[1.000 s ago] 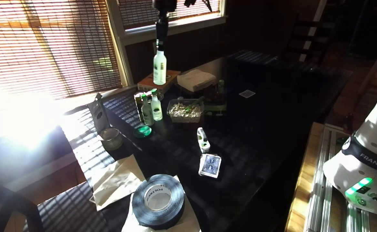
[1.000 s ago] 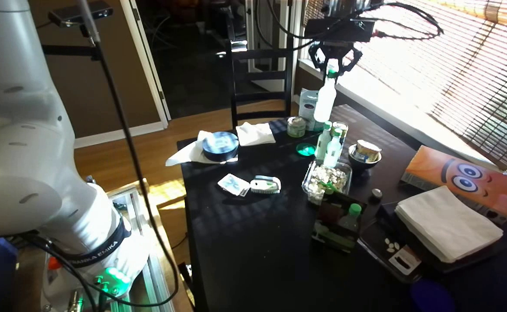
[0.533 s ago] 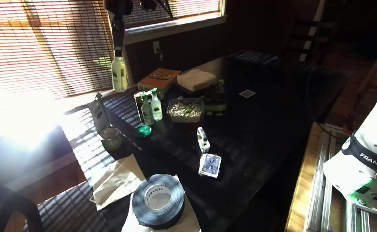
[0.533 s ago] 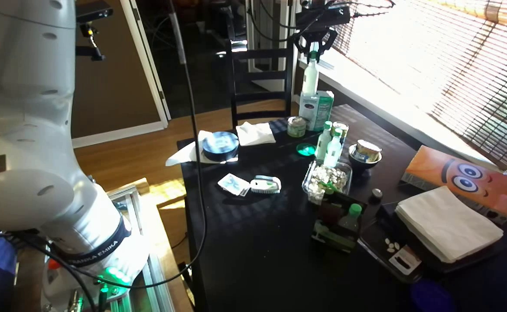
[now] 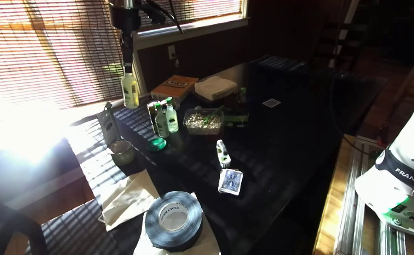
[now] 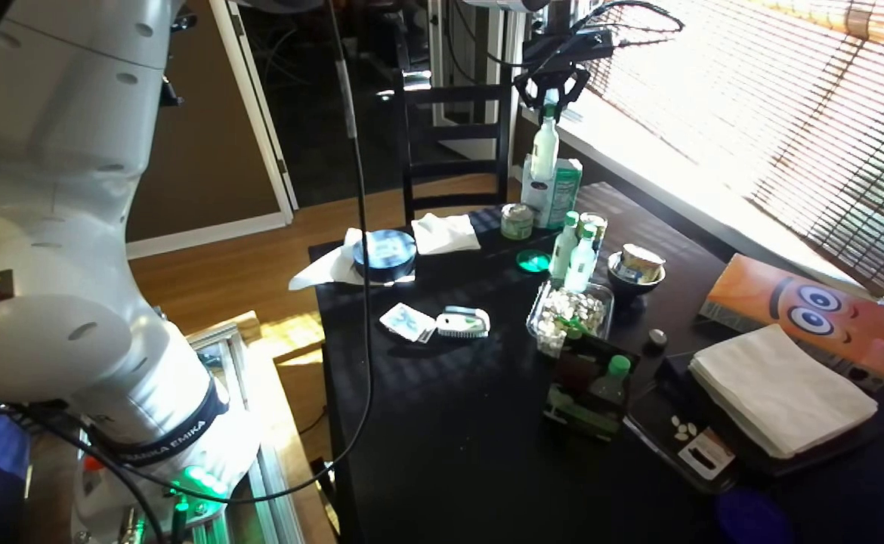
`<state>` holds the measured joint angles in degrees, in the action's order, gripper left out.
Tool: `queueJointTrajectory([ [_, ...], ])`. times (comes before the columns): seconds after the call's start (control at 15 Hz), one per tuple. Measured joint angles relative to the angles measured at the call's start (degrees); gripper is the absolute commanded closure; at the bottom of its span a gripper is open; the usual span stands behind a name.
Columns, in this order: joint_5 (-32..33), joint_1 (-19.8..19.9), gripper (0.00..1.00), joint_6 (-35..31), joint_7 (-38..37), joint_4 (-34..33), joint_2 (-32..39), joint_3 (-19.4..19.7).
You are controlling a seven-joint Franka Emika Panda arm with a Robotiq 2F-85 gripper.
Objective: Remove one glass bottle from the box.
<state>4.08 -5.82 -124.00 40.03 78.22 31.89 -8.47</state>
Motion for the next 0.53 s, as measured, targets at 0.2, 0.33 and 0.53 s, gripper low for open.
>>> queueJointTrajectory([
  [0.2,3.77,-1.24,0.93,-1.57,-1.22,0.23,2.29,0.55],
  [0.33,6.64,-2.46,0.93,-1.67,-1.62,-0.39,5.09,0.96],
  [0.53,9.55,-4.08,0.93,-2.29,-1.9,-3.19,10.17,1.37],
])
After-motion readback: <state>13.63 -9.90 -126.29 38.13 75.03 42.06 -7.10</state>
